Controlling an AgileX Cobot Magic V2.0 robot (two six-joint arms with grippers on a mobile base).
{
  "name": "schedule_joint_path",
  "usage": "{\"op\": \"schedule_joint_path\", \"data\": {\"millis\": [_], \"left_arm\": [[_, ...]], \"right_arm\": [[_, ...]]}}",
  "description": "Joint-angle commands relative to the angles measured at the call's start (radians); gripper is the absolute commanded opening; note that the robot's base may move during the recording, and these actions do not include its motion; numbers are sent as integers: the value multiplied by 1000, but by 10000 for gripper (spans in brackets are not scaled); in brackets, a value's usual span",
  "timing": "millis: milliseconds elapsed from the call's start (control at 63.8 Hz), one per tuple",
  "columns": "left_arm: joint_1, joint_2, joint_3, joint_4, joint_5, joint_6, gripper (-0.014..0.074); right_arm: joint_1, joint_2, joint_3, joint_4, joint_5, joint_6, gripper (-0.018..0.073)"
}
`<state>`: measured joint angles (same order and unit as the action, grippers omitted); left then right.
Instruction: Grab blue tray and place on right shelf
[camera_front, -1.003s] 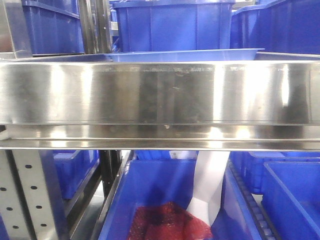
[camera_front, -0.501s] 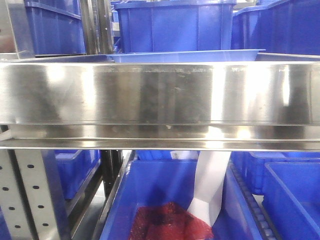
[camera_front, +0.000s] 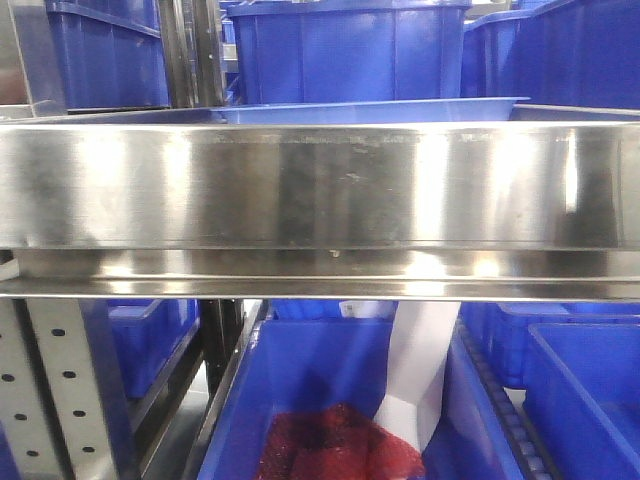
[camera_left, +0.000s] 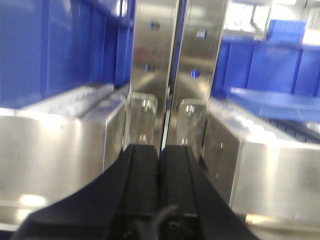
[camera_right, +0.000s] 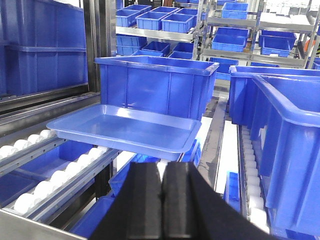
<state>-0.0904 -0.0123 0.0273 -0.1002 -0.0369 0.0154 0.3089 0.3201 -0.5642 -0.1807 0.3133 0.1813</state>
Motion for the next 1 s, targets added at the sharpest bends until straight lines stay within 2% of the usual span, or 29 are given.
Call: {"op": "schedule_joint_path", "data": {"millis": [0,721,799,877,987], "left_arm": [[1,-13,32,7,-99,5,-48],[1,-13,32,7,-99,5,-48],[1,-13,32,7,-99,5,-48],[1,-13,32,7,-99,5,-48],[1,-13,32,7,-99,5,-48]], "right_arm": [[1,7,-27,-16,-89,-11,57],[-1,7,-4,-15,-95,-22,57],[-32,4,49,33,-115,-89,57],[-111,-14,135,172,-163,-219,57],[-220,-74,255,274,-230,-317,57]]}}
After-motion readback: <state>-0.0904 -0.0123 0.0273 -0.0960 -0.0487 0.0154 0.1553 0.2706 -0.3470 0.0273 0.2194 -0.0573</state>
